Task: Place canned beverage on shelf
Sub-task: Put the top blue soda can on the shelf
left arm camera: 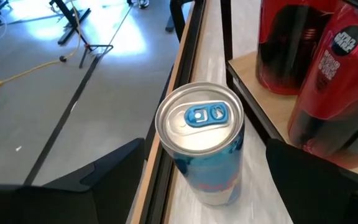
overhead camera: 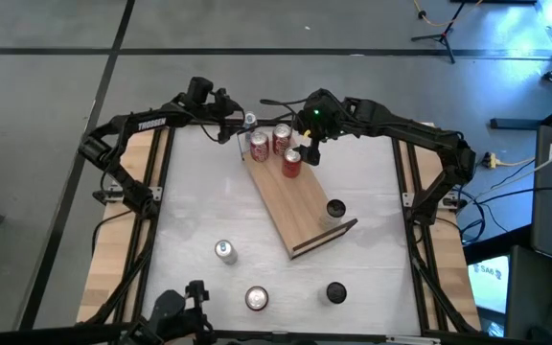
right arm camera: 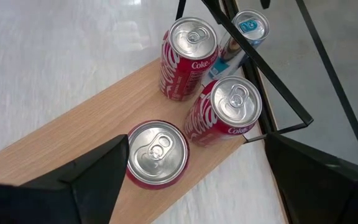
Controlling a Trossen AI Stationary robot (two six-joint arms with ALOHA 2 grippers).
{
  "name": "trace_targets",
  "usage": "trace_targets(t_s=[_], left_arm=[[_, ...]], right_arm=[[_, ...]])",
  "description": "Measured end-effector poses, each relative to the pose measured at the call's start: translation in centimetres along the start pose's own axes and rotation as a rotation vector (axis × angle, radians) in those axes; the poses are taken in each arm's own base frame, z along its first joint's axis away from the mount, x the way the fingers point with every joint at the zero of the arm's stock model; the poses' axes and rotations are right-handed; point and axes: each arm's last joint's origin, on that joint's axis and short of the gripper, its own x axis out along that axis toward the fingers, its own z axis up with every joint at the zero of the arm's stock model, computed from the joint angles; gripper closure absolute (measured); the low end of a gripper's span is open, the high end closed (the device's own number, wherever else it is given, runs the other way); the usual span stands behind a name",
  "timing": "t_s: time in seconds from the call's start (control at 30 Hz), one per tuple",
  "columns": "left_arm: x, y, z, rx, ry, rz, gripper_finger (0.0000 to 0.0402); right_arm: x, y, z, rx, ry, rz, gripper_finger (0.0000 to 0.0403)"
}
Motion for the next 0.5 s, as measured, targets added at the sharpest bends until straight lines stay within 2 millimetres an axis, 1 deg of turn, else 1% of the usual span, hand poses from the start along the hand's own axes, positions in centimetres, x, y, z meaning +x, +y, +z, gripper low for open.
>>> trace_targets(t_s=[0.13, 0.3, 0.5], left_arm=[[0.1, 0.0, -0.1, 0.001, -0.001, 0.000, 0.0079], [1.2, 0.1, -1.1, -0.022, 0.023, -0.013, 0.0079], [1.5, 0.3, -0.9, -0.014, -0.018, -0.004, 0.0079]], right_arm=[[0.0, 0.0, 0.0, 0.000, 0.000, 0.000, 0.0033], [0.0, 0.0, 0.0, 0.000, 0.000, 0.000, 0.0033], [0.0, 0.0, 0.0, -0.001, 0.000, 0.000, 0.0033]])
